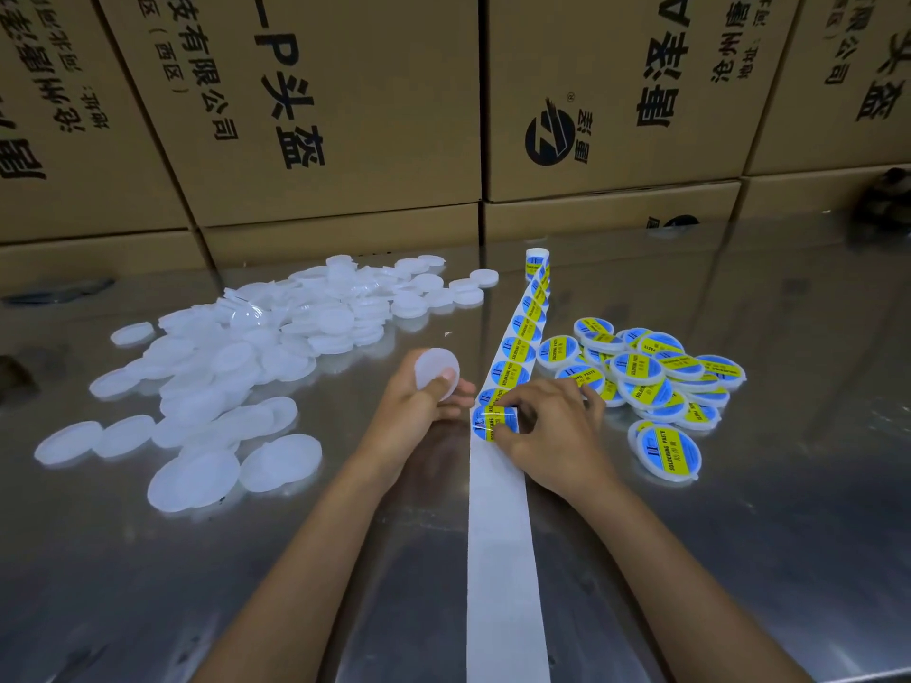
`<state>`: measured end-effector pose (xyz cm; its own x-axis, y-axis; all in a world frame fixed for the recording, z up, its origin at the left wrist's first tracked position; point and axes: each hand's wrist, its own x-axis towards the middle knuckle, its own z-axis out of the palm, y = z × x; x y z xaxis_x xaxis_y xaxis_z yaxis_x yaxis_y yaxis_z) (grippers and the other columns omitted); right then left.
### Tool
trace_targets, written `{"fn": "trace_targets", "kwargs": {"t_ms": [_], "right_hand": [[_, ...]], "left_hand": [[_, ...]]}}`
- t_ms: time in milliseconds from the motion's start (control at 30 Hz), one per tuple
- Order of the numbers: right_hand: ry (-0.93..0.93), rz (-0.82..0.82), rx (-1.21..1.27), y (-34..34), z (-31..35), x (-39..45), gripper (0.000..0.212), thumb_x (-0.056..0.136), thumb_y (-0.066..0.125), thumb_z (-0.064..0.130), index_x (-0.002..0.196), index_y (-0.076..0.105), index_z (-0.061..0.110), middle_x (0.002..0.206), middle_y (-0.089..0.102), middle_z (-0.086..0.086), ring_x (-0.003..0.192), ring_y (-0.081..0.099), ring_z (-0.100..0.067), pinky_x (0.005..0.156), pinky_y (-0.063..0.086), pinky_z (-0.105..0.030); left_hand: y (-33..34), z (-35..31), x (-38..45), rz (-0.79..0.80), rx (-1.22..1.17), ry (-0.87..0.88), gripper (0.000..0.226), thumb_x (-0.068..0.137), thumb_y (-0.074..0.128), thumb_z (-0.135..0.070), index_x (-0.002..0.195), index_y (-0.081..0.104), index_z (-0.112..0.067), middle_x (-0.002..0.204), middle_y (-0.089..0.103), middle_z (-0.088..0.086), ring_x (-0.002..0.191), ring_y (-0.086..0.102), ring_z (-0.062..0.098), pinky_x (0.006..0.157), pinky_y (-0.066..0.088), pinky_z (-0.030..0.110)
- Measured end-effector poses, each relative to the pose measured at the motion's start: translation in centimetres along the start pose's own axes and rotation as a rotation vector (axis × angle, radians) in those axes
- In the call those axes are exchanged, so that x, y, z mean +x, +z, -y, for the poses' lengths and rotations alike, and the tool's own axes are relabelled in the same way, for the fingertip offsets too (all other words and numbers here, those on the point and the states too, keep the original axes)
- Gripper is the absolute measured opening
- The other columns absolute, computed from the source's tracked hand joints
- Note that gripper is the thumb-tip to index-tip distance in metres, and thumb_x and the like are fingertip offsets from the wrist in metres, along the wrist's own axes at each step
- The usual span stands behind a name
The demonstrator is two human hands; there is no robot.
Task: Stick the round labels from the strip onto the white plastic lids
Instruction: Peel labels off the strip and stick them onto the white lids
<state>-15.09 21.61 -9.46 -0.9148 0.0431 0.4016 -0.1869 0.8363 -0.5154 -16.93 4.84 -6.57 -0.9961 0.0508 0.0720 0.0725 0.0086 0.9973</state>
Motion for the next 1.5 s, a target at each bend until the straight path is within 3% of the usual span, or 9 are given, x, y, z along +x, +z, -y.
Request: {"fn": "trace_targets", "kwargs": {"t_ms": [200,467,567,700,800,933,1033,1233,1500], "right_hand": [[-0.026,-0.017,0.045,-0.2,0.4,-0.1,0.020,0.076,0.070,0.032,0.091,0.059,0.042,0.074,0.044,0.026,0.107,0.044,-0.007,0.112,0.018,-0.046],[-0.120,-0.057,0.150,-0.6,1.1,-0.2,0.026,0.075,0.069,0.014,0.090,0.059,0.033,0.081,0.051,0.024,0.093,0.043,-0.007,0.091,0.027,-0.031],[-0.126,-0.059,0.336,-0.9,1.8,-0.1,0.020,0.076,0.067,0.002,0.085,0.061,0.018,0.091,0.060,0.012,0.095,0.049,-0.014,0.082,0.037,-0.027],[0.056,-0.112,0.751,-1.9,2.5,0.0,0.025,0.079,0.063,-0.008,0.079,0.056,0.016,0.078,0.060,0.012,0.073,0.054,-0.012,0.069,0.046,-0.018],[0.194,-0.144,0.912,-2.4,2.3,0.4,0.026,0.083,0.062,-0.007,0.082,0.052,0.018,0.075,0.058,0.015,0.070,0.054,-0.013,0.066,0.048,-0.023],[0.300,-0.127,1.015,-2.6,2.4,0.6,0.019,0.084,0.065,-0.006,0.092,0.055,0.009,0.088,0.063,-0.002,0.077,0.060,-0.018,0.075,0.054,-0.039],[0.322,-0.096,1.040,-2.6,2.6,0.7,0.021,0.084,0.069,-0.004,0.090,0.055,0.011,0.085,0.062,-0.005,0.068,0.059,-0.013,0.064,0.053,-0.027],[0.233,-0.085,1.040,-2.5,3.3,0.5,0.025,0.082,0.070,-0.007,0.089,0.056,0.012,0.096,0.066,-0.016,0.071,0.061,-0.013,0.065,0.052,-0.026],[0.048,-0.120,0.859,-1.9,3.7,0.2,0.034,0.078,0.076,-0.003,0.084,0.055,0.023,0.085,0.065,0.002,0.060,0.054,-0.006,0.056,0.038,-0.012]], "left_hand": [[0.8,-0.4,-0.5,0.051,-0.054,-0.007,0.021,0.106,0.040,-0.006,0.124,0.049,-0.008,0.096,0.071,0.014,0.083,0.072,0.018,0.086,0.057,0.028],[0.7,-0.1,-0.4,0.066,0.059,0.006,0.023,0.107,0.037,-0.009,0.127,0.048,-0.010,0.104,0.068,0.017,0.088,0.071,0.017,0.088,0.054,0.023],[0.7,0.2,-0.2,0.076,0.166,0.027,0.024,0.107,0.038,-0.012,0.129,0.046,-0.012,0.101,0.068,0.012,0.084,0.067,0.007,0.086,0.052,0.017],[0.7,0.5,-0.1,0.050,0.150,0.027,0.020,0.107,0.038,-0.013,0.123,0.050,-0.017,0.102,0.067,0.014,0.096,0.069,0.021,0.101,0.052,0.035],[0.8,0.2,0.1,-0.009,0.018,-0.011,0.022,0.107,0.034,-0.017,0.114,0.052,-0.027,0.105,0.068,0.027,0.098,0.071,0.033,0.091,0.056,0.032],[0.5,-0.7,0.5,-0.139,-0.150,-0.051,0.029,0.108,0.028,-0.026,0.120,0.054,-0.021,0.081,0.073,0.011,0.065,0.066,0.019,0.057,0.048,0.027],[0.2,-1.2,0.2,-0.126,-0.349,-0.120,0.033,0.107,0.028,-0.030,0.119,0.055,-0.016,0.086,0.073,0.017,0.060,0.058,0.022,0.043,0.035,0.025],[1.0,-2.4,-1.3,0.080,-0.706,-0.263,0.032,0.103,0.042,-0.018,0.126,0.059,-0.002,0.111,0.070,0.022,0.090,0.074,0.031,0.077,0.062,0.040],[2.1,-2.6,-1.9,0.176,-0.678,-0.313,0.037,0.100,0.042,-0.013,0.131,0.059,-0.004,0.126,0.067,0.021,0.112,0.065,0.033,0.097,0.054,0.041]]}}
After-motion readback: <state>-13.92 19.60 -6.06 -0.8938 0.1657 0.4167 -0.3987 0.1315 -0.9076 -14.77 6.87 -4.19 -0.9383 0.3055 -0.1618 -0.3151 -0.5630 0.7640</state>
